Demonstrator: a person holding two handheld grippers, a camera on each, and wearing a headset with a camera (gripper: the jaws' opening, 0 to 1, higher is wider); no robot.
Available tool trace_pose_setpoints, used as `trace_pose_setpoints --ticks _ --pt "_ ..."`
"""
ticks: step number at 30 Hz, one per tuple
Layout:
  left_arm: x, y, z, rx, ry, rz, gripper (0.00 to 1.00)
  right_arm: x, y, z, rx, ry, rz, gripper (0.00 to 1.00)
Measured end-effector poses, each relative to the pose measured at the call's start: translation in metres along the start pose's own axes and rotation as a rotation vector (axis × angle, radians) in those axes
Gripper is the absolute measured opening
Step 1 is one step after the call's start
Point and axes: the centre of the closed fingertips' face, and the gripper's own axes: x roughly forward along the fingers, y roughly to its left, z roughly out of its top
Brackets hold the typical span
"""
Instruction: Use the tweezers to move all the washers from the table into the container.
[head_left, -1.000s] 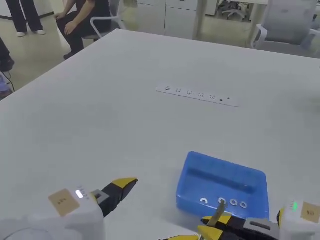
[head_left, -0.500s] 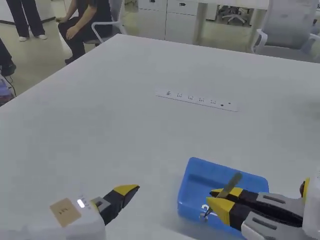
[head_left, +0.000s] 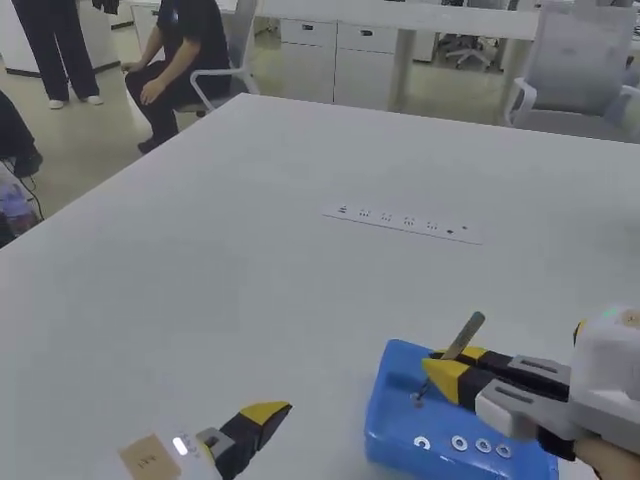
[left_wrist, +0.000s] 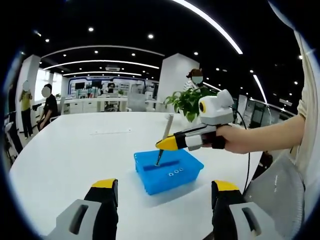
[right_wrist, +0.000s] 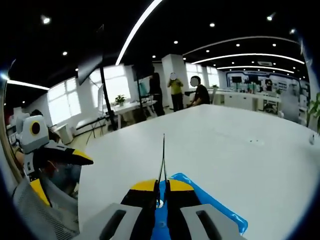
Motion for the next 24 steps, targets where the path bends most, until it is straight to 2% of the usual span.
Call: trace_pose_setpoints --ticks 3,6,14,17,19,21,24 --pt "0.0 0.0 -0.001 0.001 0.004 -0.002 0.77 0.005 -0.005 -0.006 0.02 0.012 -0.003 0.03" --pt "0.001 0.0 -0.001 0.005 0.005 0.003 0.77 0.011 -0.008 -0.018 0.024 0.051 -0.008 0.03" --pt "0.0 0.005 0.001 -0.014 -0.005 0.022 0.77 0.024 -0.01 -0.031 0.01 0.094 0.011 0.03" --pt "0.001 0.003 -0.002 -0.014 0.01 0.012 0.77 0.027 -0.013 -0.034 0.014 0.104 0.012 0.03" --pt "0.002 0.003 -0.003 -0.003 0.019 0.013 0.77 0.028 -0.013 -0.035 0.017 0.108 0.019 0.03" --pt "0.001 0.007 -0.001 0.025 0.015 0.038 0.78 0.029 -0.012 -0.037 0.011 0.115 0.022 0.03" --pt "0.001 0.007 -0.002 -0.009 0.016 0.031 0.77 0.03 -0.012 -0.04 -0.017 0.124 0.016 0.03"
